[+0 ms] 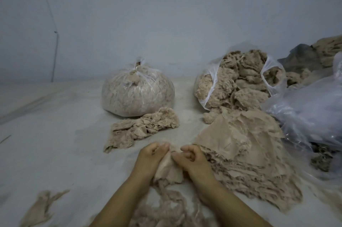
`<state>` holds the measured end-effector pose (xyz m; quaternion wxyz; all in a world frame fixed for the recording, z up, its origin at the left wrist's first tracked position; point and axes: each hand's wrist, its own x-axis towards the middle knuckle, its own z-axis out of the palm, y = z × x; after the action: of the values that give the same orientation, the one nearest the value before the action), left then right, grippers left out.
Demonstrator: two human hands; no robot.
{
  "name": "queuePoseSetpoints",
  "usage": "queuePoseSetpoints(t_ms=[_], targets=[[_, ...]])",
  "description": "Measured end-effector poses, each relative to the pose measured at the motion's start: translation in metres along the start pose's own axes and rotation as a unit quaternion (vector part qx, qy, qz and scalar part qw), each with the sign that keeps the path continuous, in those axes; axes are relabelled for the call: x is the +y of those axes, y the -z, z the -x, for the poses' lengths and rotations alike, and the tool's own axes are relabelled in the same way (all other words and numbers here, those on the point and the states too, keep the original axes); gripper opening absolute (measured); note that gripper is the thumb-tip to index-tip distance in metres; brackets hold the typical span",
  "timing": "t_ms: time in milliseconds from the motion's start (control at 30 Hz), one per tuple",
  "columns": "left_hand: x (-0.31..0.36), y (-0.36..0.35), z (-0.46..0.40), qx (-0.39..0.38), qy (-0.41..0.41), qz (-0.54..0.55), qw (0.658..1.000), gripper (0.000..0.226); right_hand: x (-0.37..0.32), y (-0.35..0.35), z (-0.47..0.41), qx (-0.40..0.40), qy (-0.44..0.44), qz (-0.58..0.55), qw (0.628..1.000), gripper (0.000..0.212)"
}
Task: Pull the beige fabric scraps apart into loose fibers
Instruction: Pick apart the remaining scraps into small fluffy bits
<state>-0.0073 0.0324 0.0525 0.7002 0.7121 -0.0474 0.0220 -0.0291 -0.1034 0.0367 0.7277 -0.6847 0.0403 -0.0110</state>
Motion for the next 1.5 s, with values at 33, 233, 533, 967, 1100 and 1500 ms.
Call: queuePoseSetpoints(t_ms=[33, 233, 533, 967, 1100, 1500], targets=[[0.000, -0.001, 0.001, -0.010, -0.002, -0.024, 1.000, 0.034, 0.000, -0.002, 0.001, -0.008, 0.010, 0.021, 1.000, 0.028], [-0.001, -0.002, 0.003, -0.007, 0.046, -0.023, 0.999, 0.047, 0.003, -0.004, -0.004, 0.118, 0.045, 0.030, 0.992, 0.022], [-0.004, -0.012, 0.009, -0.026, -0.023, 0.008, 0.999, 0.031, -0.001, -0.002, -0.002, 0.135, 0.093, -0.006, 0.986, 0.022], [-0.004, -0.010, 0.010, -0.016, -0.005, -0.030, 0.999, 0.032, -0.007, -0.004, 0.007, 0.108, 0.091, 0.004, 0.990, 0.021], [0.002, -0.009, 0.009, 0.036, -0.024, -0.027, 0.999, 0.034, -0.009, -0.002, 0.005, 0.139, 0.121, 0.026, 0.983, 0.034], [0.012, -0.002, 0.015, -0.033, -0.054, -0.019, 0.998, 0.032, -0.021, 0.004, 0.008, 0.040, 0.126, 0.102, 0.986, 0.030]])
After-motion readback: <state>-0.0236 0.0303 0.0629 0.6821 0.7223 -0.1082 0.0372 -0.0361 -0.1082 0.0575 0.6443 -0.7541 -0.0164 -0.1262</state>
